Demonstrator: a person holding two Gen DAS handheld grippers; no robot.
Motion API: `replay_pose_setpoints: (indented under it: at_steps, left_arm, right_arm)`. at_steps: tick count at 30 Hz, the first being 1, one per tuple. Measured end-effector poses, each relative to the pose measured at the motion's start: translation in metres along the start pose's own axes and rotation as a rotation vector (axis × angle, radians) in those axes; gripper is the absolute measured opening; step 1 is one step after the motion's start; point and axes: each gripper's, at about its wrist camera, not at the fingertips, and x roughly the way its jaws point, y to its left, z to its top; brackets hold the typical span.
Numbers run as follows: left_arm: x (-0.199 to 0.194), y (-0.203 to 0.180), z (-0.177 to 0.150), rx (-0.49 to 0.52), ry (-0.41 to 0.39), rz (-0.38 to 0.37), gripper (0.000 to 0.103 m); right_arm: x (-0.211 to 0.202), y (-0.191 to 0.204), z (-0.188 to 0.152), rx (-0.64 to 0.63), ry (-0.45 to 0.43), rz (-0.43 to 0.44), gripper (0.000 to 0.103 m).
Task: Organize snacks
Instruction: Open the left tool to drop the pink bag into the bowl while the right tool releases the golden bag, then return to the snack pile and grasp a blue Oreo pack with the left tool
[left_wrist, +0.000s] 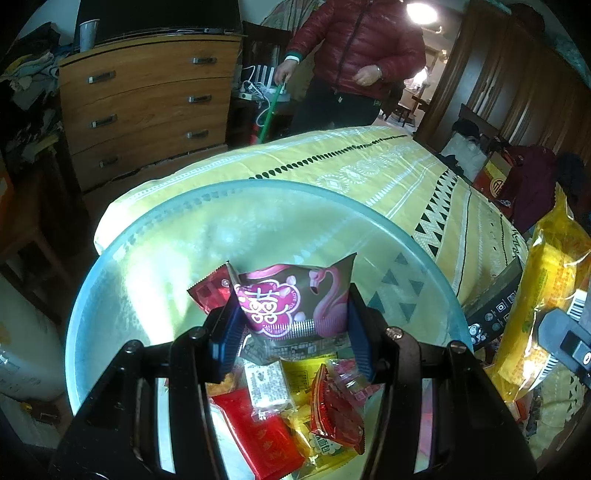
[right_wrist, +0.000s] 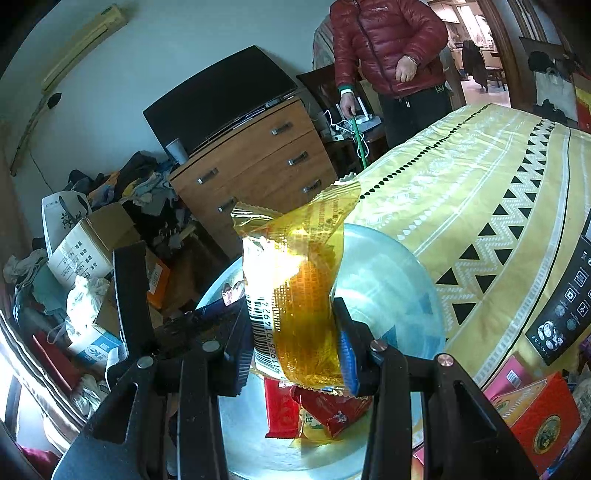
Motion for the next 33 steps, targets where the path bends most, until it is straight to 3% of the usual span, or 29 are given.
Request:
replay_pose_setpoints:
  at_steps: [6, 13, 18, 23, 25, 28, 29, 30, 33]
  left_arm:
    - [0.0, 0.0, 0.0, -0.005, -0.002, 0.02, 0.056]
    - [-0.003, 0.002, -0.002, -0.023, -0.007, 0.049, 0.084]
    - [-0.013, 0.001, -0.003, -0.026, -0.015, 0.054, 0.085]
    - [-0.05, -0.024, -0.006, 0.054, -0.129, 0.043, 0.088]
    - [-0.066, -0.034, -0.008, 0.084, -0.181, 0.035, 0.103]
    - [-0.097, -0.058, -0.016, 0.135, -0.284, 0.002, 0.103]
    - [-0.11, -0.071, -0.021, 0.162, -0.324, -0.011, 0.103]
    - [-0.116, -0.077, -0.024, 0.176, -0.347, -0.019, 0.103]
    - [-0.139, -0.106, -0.039, 0.232, -0.435, -0.094, 0.103]
  right_arm:
    - [0.003, -0.001, 0.001, 0.012, 0.009, 0.018, 0.043]
    - [0.004, -0.002, -0.003, 0.007, 0.017, 0.013, 0.058]
    - [-0.024, 0.012, -0.008, -0.044, -0.029, 0.005, 0.06]
    - [-0.095, 0.039, -0.024, -0.157, -0.171, -0.039, 0.06]
    - [-0.138, 0.05, -0.037, -0.215, -0.27, -0.075, 0.063]
    - [-0.191, 0.059, -0.062, -0.275, -0.412, -0.157, 0.074]
    - [-0.21, 0.059, -0.076, -0.284, -0.48, -0.207, 0.093]
    - [-0.23, 0.058, -0.094, -0.282, -0.554, -0.261, 0.103]
    - [-0.26, 0.048, -0.131, -0.267, -0.572, -0.357, 0.103]
